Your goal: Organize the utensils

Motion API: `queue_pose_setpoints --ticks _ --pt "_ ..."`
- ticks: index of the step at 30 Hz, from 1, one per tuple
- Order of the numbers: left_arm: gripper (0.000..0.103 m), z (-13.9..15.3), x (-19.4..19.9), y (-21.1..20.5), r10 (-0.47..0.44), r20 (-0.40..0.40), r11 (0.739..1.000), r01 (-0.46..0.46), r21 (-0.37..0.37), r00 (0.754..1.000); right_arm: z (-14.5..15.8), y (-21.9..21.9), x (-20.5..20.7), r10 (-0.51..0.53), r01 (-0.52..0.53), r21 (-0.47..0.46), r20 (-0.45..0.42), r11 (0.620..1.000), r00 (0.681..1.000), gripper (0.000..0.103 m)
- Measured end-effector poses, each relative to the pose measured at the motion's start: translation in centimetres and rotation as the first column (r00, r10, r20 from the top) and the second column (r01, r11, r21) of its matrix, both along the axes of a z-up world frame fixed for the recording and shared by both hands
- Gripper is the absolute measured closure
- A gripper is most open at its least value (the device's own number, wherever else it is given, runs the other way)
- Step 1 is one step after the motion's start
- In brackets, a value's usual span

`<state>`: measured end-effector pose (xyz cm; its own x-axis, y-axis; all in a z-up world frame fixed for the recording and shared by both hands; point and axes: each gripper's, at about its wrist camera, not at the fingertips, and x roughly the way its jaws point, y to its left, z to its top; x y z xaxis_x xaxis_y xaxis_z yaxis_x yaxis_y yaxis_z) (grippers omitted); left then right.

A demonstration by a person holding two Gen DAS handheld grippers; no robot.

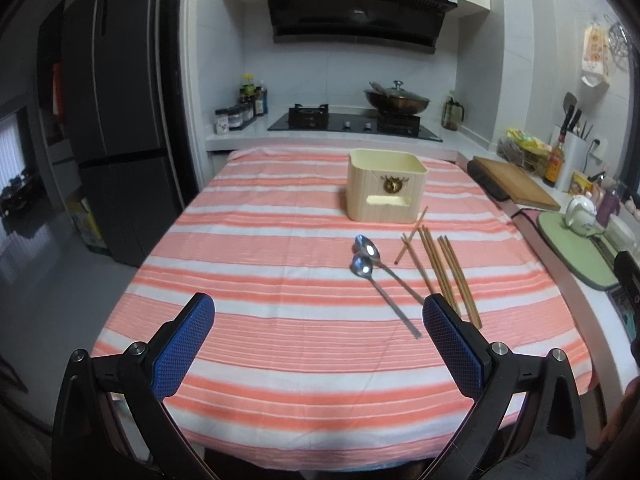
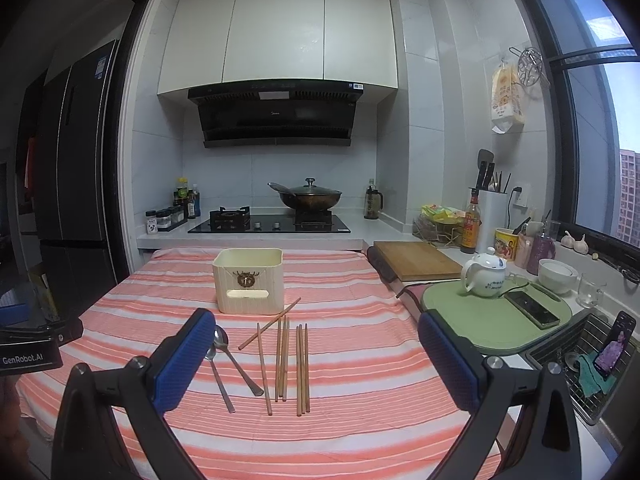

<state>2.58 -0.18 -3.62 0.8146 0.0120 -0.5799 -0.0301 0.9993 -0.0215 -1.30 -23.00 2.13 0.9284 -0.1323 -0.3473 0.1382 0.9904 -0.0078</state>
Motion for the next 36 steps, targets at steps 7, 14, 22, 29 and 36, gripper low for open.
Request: queue_pose_setpoints --ticks 7,14,22,29,36 --pt "0.000 -2.6 2.9 -1.8 -0.097 -0.103 0.994 0.092 -0.052 0.990 -2.2 -1.2 1.7 0.005 -0.003 0.027 -0.064 1.000 0.998 0.000" --pt "0.000 -9.5 10.6 -0.1 -0.015 -0.343 0.994 -0.022 -0.104 0.939 -4.8 -3.5 3.0 -0.060 0.059 -0.017 -0.117 0.998 0.991 0.000" --pt "0.000 -14.0 15.4 -2.9 -0.006 -0.464 0.984 -0.078 -0.161 0.886 -9.2 -7.7 5.7 -0.133 0.136 -0.007 -0.263 0.991 0.956 0.000" --pt "0.001 -16.0 20.5 -8.0 0.103 -0.401 0.992 -0.065 0.108 0.910 -11.6 -9.2 10.6 0.041 -0.016 0.076 -0.352 0.997 0.935 0.000" --pt "0.000 -17.5 21.2 -8.4 0.103 -0.413 0.984 -0.032 0.176 0.905 -17.2 -7.8 18.9 0.231 -0.196 0.122 -0.570 0.973 0.789 0.001"
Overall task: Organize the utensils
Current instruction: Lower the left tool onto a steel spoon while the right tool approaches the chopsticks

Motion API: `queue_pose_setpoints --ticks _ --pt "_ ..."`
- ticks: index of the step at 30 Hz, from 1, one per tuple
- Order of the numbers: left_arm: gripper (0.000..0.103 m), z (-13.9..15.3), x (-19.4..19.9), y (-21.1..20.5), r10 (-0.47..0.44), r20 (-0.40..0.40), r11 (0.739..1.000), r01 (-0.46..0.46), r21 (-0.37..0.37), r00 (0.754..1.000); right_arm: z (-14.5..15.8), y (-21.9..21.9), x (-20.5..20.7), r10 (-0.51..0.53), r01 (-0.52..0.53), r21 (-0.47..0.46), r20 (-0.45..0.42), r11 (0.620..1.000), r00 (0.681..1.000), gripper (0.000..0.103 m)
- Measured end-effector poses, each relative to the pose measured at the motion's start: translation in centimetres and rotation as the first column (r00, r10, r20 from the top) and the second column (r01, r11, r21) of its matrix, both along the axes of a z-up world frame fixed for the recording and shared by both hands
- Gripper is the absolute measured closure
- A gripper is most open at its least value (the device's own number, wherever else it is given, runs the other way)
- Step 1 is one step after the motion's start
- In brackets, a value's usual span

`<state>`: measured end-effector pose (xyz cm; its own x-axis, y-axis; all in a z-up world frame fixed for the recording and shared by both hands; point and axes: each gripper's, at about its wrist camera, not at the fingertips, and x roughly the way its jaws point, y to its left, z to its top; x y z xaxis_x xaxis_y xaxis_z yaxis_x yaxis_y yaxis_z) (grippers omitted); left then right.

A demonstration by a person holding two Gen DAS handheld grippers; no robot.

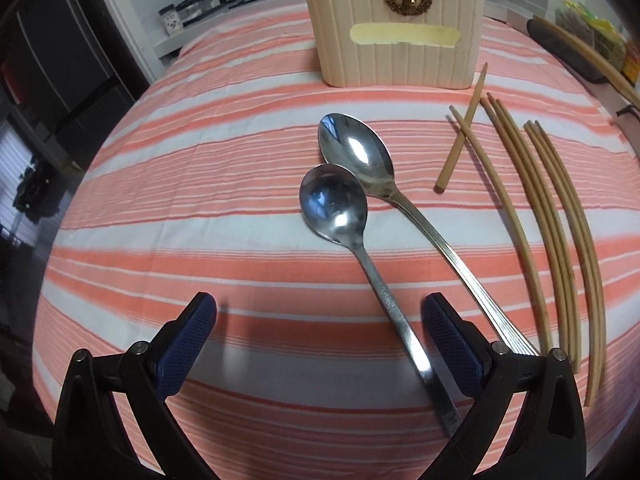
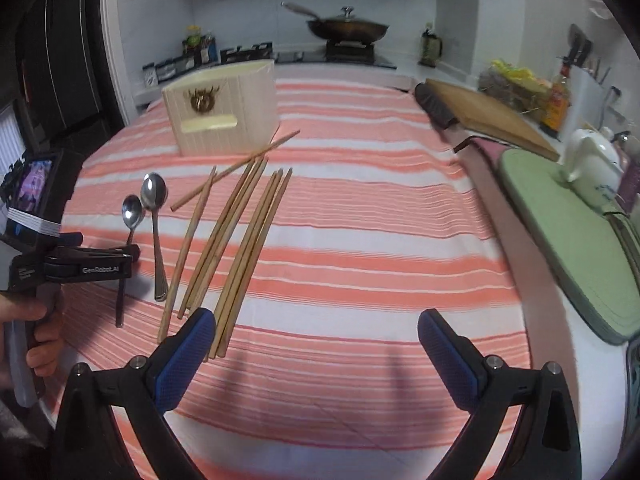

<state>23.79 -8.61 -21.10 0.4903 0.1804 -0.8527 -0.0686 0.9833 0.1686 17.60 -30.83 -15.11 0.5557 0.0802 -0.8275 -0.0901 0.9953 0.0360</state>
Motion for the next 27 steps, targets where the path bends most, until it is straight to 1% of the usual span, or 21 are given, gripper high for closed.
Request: queue_pose_setpoints --ticks 2,3,7,9,11,14,16,18,20,21,22,23,24,25,26,27 --pt "0.000 -0.1 0.2 0.1 -0.016 0.000 1.000 0.016 0.015 1.000 -1.3 0.5 1.9 0.008 -0.008 0.019 -0.037 1.000 0.999 0.001" --pt "0.000 0.0 0.3 0.2 -0.024 0.000 0.999 0.024 0.023 1.000 -1.9 0.8 2.8 0.010 -0.010 0.012 -0.053 1.000 0.999 0.001" --pt "0.000 -0.1 0.5 0.9 -0.057 0.004 0.998 0.056 0.035 0.998 -4.3 2.1 5.2 0.003 -0.009 -0.054 -0.112 0.998 0.994 0.002" --pt "0.000 -0.1 0.6 1.4 -0.065 0.000 0.998 0.065 0.026 0.998 -4.5 2.0 5.4 -0.023 0.017 -0.057 -0.106 0.998 0.994 0.002" --pt "0.000 -0.2 0.7 2.0 -0.073 -0.003 0.997 0.073 0.017 0.997 -4.4 1.7 5.7 -0.044 0.035 -0.084 -0.116 0.996 0.992 0.002" --pt "0.000 -0.3 1.0 3.1 -0.078 -0.008 0.997 0.078 0.001 0.997 -4.5 1.6 6.1 -0.040 0.031 -0.066 -0.143 0.997 0.989 0.002" --pt "0.000 -0.3 1.2 3.8 -0.082 -0.011 0.997 0.082 -0.008 0.997 -4.5 2.3 6.4 -0.026 0.011 -0.096 -0.154 0.995 0.988 0.002" --pt "0.000 -0.3 1.4 4.5 -0.090 -0.012 0.996 0.090 -0.001 0.996 -5.0 3.1 6.9 -0.006 -0.015 -0.123 -0.174 0.992 0.985 0.002" --pt "0.002 -0.3 1.3 5.3 -0.095 -0.011 0.995 0.095 0.004 0.995 -5.0 3.1 7.5 -0.023 0.002 -0.117 -0.181 0.993 0.983 0.002" --pt "0.004 -0.3 1.2 5.7 -0.099 -0.012 0.995 0.099 -0.008 0.995 -4.9 3.0 7.9 -0.034 0.012 -0.118 -0.181 0.993 0.983 0.004" --pt "0.010 -0.3 1.1 6.2 -0.106 -0.012 0.994 0.105 -0.033 0.994 -4.8 3.0 8.1 -0.041 0.021 -0.113 -0.175 0.993 0.984 0.008" --pt "0.018 -0.3 1.0 6.6 -0.117 -0.015 0.991 0.116 -0.072 0.993 -4.7 3.0 8.4 -0.040 0.024 -0.093 -0.176 0.995 0.984 0.020" --pt "0.022 -0.3 1.0 6.9 -0.130 -0.019 0.986 0.128 -0.103 0.991 -4.6 3.1 8.7 -0.036 0.023 -0.071 -0.183 0.997 0.982 0.031" --pt "0.030 -0.2 0.9 6.9 -0.146 -0.020 0.982 0.142 -0.125 0.989 -4.6 3.3 9.0 -0.027 0.015 -0.065 -0.188 0.998 0.982 0.035" --pt "0.042 -0.2 0.9 6.7 -0.167 -0.016 0.977 0.163 -0.140 0.986 -4.5 3.8 9.2 -0.008 -0.006 -0.072 -0.187 0.997 0.982 0.040" --pt "0.050 0.0 0.7 6.3 -0.193 -0.008 0.972 0.190 -0.141 0.981 -4.4 4.3 9.4 0.025 -0.039 -0.070 -0.184 0.997 0.983 0.054"
